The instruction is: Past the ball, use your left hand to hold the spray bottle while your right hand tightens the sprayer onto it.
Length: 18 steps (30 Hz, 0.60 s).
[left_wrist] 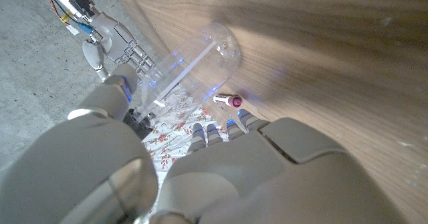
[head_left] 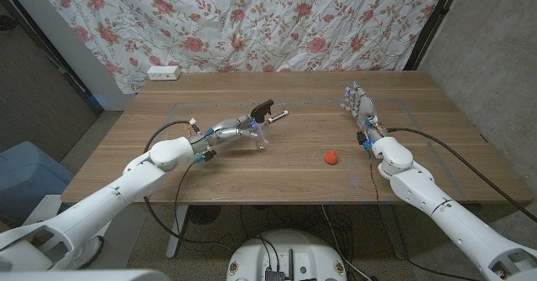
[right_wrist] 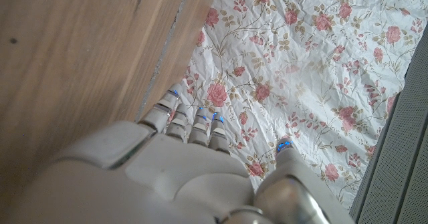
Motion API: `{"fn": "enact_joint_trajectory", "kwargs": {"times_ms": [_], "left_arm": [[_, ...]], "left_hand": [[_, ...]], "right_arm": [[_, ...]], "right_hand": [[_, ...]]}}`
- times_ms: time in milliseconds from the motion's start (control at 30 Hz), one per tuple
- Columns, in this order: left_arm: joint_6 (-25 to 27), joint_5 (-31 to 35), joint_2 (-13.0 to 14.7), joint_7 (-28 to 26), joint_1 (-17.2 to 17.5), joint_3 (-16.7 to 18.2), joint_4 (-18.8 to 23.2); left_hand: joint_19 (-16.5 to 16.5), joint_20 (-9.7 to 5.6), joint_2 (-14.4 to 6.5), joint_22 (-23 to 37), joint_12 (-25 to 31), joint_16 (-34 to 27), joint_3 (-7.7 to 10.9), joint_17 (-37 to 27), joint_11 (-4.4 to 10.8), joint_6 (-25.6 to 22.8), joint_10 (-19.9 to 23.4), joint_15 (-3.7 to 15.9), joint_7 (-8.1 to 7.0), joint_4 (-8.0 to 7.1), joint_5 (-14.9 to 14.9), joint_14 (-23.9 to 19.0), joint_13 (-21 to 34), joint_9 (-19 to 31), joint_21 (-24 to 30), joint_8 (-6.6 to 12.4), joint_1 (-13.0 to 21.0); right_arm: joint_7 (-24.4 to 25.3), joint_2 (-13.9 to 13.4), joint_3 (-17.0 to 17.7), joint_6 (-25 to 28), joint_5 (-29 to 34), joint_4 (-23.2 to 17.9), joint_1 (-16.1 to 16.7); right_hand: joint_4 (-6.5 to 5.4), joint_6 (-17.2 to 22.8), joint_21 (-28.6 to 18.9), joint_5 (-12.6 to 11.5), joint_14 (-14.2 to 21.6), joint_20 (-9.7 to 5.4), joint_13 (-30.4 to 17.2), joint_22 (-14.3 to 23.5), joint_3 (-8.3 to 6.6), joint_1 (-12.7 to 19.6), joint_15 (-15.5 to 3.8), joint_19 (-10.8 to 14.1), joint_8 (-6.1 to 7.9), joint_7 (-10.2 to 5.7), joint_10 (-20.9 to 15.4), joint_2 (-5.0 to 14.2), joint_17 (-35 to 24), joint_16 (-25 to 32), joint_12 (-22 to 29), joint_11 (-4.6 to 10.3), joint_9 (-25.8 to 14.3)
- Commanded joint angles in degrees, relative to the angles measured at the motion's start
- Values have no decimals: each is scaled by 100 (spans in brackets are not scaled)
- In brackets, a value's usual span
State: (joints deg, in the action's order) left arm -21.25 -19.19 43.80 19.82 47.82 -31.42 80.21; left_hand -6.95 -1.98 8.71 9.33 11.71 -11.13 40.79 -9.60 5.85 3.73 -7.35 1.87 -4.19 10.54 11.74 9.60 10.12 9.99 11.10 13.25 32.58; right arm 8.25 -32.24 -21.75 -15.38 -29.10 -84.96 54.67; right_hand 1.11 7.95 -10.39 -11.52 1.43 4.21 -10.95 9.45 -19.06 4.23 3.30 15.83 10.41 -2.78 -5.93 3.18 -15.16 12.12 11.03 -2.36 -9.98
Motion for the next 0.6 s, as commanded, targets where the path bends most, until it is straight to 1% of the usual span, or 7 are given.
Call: {"fn": "enact_joint_trajectory", "kwargs": {"times_ms": [33, 300, 433, 467, 500, 567, 600], "left_arm": [[55, 74, -200, -408, 173, -55, 85], [97, 139, -294, -757, 271, -19, 170], [98, 150, -369, -871, 281, -20, 155], [102, 149, -387, -895, 282, -20, 151], [100, 105, -418, -885, 280, -20, 127], [103, 112, -463, -964, 295, -19, 120], [117, 128, -470, -982, 293, -27, 127]], "left_hand": [[79, -247, 9, 18, 59, -37, -30, -14, 14, -110, 92, 201, -15, 8, 16, -104, 17, 11, 27, 44, 118], [255, -245, 47, 17, 77, -66, -80, -13, 39, -293, 359, 251, 24, 10, 13, -472, 18, 10, 20, 90, 290], [369, -306, 59, 15, 109, -72, -116, -13, 46, -562, 622, 285, 89, 13, 4, -738, 25, 15, 5, 175, 448], [412, -303, 60, 15, 119, -72, -127, -11, 39, -607, 700, 302, 102, 13, -3, -810, 27, 16, 7, 187, 494], [472, -299, 65, 14, 123, -85, -145, -11, 12, -641, 785, 263, 104, 14, -12, -950, 32, 18, 8, 191, 560], [522, -301, 66, 14, 120, -72, -157, -11, -19, -668, 825, 249, 119, 14, -19, -983, 34, 19, 13, 196, 602], [550, -275, 64, 15, 122, -66, -167, -11, -30, -746, 875, 252, 141, 13, -30, -1029, 36, 21, 10, 222, 645]], "right_arm": [[-126, 7, 0, -43, -69, 130, -56], [-240, 36, -10, -100, -112, 284, -140], [-281, 36, -11, -108, -130, 335, -166], [-287, 40, -9, -116, -137, 348, -169], [-293, 42, -8, -120, -143, 361, -171], [-315, 54, -5, -136, -166, 395, -180], [-323, 58, -7, -144, -168, 411, -185]], "right_hand": [[42, 1, -34, -13, 6, 29, -4, 19, -12, 14, 30, 41, 12, 6, 12, 4, -5, 2, 6, -6, -24], [56, -6, -33, -12, 10, 38, -4, 19, -11, 15, 41, 37, 14, 12, 11, 15, 5, 5, 9, -15, -24], [63, -4, -35, -12, 6, 52, -4, 19, -10, 15, 36, 39, 17, 12, 15, 20, 9, 5, 9, -11, -24], [66, -3, -34, -12, 7, 55, -4, 19, -10, 16, 45, 37, 17, 9, 15, 21, 11, 5, 9, -10, -24], [67, -2, -35, -12, 8, 56, -4, 19, -10, 16, 50, 38, 18, 11, 17, 22, 12, 6, 8, -13, -24], [68, -3, -35, -12, 3, 59, -4, 19, -9, 14, 47, 38, 18, 10, 19, 24, 13, 5, 8, -16, -24], [69, -6, -35, -12, 5, 60, -4, 19, -9, 14, 49, 39, 17, 8, 20, 26, 14, 6, 8, -16, -24]]}}
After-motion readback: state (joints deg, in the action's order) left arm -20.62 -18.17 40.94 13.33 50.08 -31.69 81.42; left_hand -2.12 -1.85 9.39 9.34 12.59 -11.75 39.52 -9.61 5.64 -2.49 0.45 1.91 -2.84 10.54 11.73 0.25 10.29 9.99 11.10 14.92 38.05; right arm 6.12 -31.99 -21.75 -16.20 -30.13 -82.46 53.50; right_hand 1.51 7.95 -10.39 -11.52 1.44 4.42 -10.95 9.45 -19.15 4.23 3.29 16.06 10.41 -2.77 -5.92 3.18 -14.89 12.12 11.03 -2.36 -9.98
